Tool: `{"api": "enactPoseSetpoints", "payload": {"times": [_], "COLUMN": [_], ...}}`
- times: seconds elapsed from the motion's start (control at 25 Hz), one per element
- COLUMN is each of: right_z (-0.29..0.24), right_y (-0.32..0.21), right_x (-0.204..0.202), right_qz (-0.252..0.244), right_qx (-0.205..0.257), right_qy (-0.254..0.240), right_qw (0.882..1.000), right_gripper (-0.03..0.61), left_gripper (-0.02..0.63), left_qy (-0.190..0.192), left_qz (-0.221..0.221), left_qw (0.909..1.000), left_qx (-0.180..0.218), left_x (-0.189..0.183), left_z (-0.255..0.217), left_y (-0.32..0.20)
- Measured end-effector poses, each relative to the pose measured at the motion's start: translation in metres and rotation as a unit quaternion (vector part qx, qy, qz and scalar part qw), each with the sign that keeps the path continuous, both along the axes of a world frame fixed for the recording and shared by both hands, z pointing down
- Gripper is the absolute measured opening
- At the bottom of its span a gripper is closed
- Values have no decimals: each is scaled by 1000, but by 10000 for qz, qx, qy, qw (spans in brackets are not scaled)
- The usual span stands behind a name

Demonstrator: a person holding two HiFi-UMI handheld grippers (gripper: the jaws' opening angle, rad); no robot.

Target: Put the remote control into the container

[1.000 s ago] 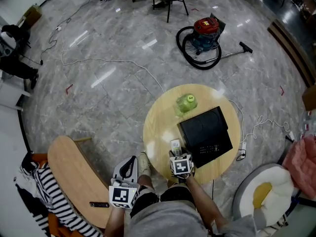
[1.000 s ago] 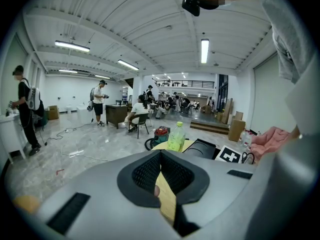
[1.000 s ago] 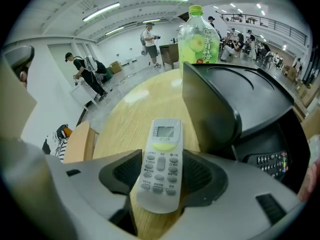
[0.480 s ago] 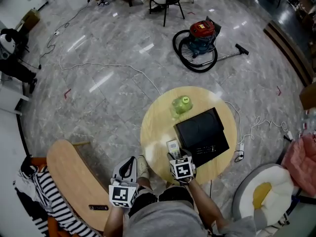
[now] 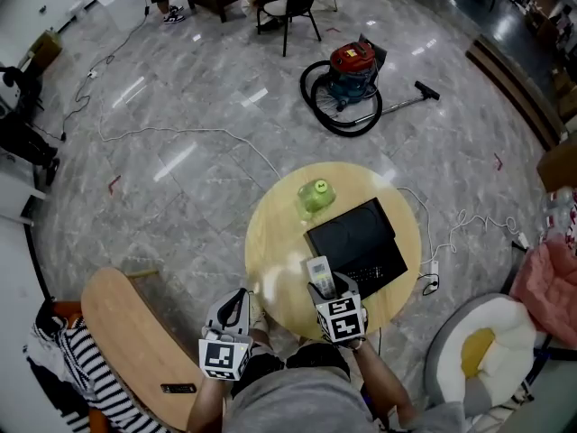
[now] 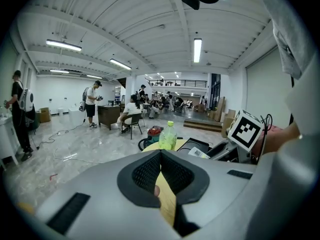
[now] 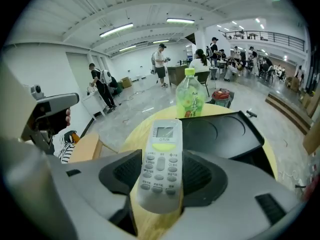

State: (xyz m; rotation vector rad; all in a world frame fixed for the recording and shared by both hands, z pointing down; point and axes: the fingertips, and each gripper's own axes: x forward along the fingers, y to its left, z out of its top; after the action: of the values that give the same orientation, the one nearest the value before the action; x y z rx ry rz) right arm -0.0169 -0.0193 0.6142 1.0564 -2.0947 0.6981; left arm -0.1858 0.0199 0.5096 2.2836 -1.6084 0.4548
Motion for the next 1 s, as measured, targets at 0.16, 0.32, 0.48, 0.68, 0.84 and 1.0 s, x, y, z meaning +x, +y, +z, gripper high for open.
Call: {"api": "enactPoseSetpoints", "payload": {"times": [0.16,0.32,0.48,0.68,0.84,1.0], "right_z": [-15,-18,-18,-12,-1,17], "right_y": [-5,-13,-18,-18,-13,-7], "right_x": [19,41,58,73,84,99], "right_qz": [-258,-401,-619,-1009,-1403,-1864], "right_qx": [351,498,538,578,533,492], "right_qy": [168,420,629,886,1039,1298], "right_qw": [9989,9971,9946,9893,9832,9726], "right_gripper": [253,253,253,253,253,253], "left_gripper": [8,8,8,8,8,8], "left_qy": [13,23,28,41,26,23], "left_qz": [86,132,169,220,230,229], "left_qw": [10000,9999,9998,9997,9997,9997], "left_qx": [16,7,-39,-82,-110,-107], "left_x": [9,15,22,30,33,36], "left_z": [1,1,3,7,8,10], "left_y": [-5,-9,-11,-13,-13,-9]}}
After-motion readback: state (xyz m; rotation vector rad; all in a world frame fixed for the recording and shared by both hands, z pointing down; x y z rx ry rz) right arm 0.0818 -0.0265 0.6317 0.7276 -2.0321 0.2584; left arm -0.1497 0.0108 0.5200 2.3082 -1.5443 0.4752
